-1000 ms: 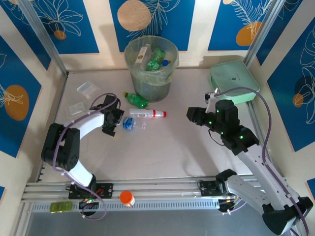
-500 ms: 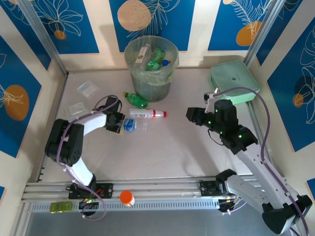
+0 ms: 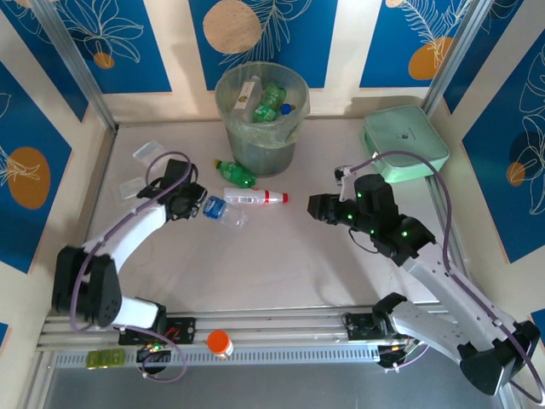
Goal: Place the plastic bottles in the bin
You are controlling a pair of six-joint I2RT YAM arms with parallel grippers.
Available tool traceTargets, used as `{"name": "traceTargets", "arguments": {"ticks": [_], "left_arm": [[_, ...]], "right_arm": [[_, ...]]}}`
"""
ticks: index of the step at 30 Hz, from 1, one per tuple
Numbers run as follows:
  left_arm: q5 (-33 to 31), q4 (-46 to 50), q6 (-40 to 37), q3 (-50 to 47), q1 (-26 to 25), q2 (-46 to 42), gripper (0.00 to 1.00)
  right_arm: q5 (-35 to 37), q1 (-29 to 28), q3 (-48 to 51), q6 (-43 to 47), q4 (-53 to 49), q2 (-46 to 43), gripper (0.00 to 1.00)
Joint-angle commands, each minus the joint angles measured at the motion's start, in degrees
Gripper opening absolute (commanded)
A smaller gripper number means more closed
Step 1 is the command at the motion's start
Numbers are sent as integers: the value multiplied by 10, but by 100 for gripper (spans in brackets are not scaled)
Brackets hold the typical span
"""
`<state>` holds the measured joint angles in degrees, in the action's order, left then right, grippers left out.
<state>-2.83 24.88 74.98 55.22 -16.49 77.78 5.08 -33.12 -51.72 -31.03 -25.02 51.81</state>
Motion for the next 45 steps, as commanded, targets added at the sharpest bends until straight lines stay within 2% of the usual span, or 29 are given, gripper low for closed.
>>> {"name": "traceTargets", "arguments": {"ticks": [1,4,5,8,11,15,19,26,30,36,39,45], "left_arm": [[34,-28,-108,7,4,-59,30],[132,-90,-218,12,1,-104,32],[171,-132,-245,-2,-2,-122,32],[250,-229,-265,-36,-7,-169,32],[334,-268,-265,-30,-12,-173,32],[384,-307,-279,-35,-33,-192,31],[428,-355,-278,-46,-44,-205,31],[465,-434,-252,-72,-51,-226,31],[474,-427,-257,-67,-52,-232,30],[473,-445,-248,-71,-52,-248,30],[480,-459,-239,-70,-53,-251,30],[482,-462,-236,-69,-55,-258,28]], "right_arm": [[-13,-29,-26,5,11,19,52],[5,-46,-49,-21,9,53,56],[-19,-50,-56,-19,17,62,59],[-128,-61,-58,19,65,71,74],[-173,-77,-72,46,87,86,89],[-221,-86,-138,66,38,145,97],[-282,-99,-185,66,34,199,97],[-385,-100,-172,-58,175,261,90],[-434,-113,-143,-105,275,271,84],[-412,-134,-95,-119,359,249,71],[-405,-135,-78,-134,390,238,68],[-372,-134,-53,-140,403,211,70]]}}
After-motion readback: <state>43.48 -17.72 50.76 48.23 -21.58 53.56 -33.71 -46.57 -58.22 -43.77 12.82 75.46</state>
